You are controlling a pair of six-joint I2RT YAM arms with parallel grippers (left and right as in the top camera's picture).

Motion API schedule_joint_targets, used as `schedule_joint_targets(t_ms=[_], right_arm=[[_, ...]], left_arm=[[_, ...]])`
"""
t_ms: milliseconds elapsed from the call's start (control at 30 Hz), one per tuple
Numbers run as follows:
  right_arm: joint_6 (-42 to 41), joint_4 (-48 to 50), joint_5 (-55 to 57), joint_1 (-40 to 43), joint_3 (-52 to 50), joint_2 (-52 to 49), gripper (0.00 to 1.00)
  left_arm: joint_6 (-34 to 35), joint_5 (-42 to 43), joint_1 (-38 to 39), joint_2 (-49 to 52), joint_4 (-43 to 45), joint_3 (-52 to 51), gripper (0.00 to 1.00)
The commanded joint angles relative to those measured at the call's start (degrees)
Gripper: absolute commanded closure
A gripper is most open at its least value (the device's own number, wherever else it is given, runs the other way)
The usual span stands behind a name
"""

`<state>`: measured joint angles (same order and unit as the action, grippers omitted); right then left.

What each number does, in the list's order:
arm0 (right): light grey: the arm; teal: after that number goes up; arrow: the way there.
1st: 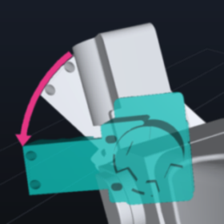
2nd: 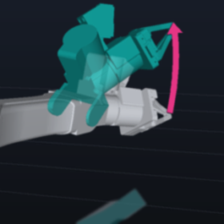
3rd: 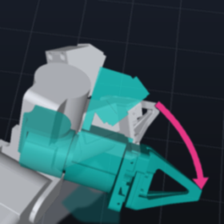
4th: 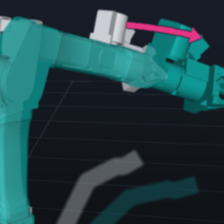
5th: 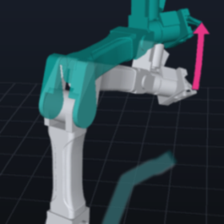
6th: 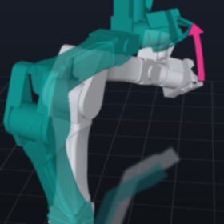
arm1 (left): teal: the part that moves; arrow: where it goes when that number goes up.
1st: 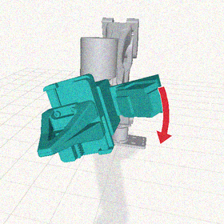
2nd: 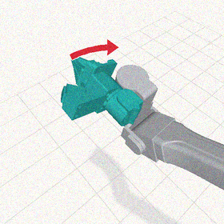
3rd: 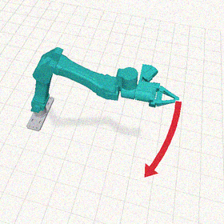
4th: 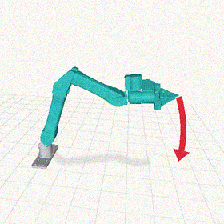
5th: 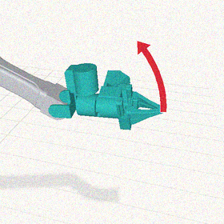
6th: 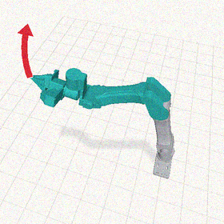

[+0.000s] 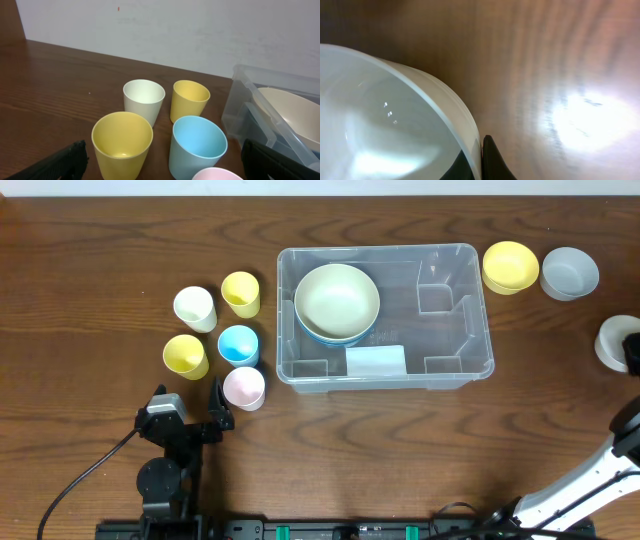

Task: Pack container
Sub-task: 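Carry the white bowl into the right side of the bin and release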

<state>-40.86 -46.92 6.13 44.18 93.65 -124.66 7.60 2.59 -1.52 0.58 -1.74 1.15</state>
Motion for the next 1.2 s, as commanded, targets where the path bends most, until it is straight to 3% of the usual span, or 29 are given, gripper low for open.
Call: schedule_joint_targets(t_ms=[0,367,633,933,1167], right_arm=[[-0.63,-0.76,-1.07,1.14,-0.20,3.58,0.99],[0.13,0.72,-18.88,-3.23,-0.17,26.64,0.99],[7.37,1.05,-20.24,-19.15,-0.17,40.89,0.98],[12.79,-2.60,-12.74,-40.22,-0.35,36.37,0.96],[13.53,-2.56,-12.81,-47.84,-0.35,27.91,0.99]], left_arm=[[-0.48,-1.16,-0.39,-0.35,-2.29,-0.92,0.02],[-0.48,-1.16,-0.39,-0.35,-2.29,-0.92,0.02],[-0.48,-1.16,-0.39,-0.35,-2.29,-0.92,0.02],[-0.48,-1.16,-0.39,-0.35,-2.29,-0.92,0.02],[-0.48,-1.16,-0.39,-0.35,-2.29,-0.92,0.02]])
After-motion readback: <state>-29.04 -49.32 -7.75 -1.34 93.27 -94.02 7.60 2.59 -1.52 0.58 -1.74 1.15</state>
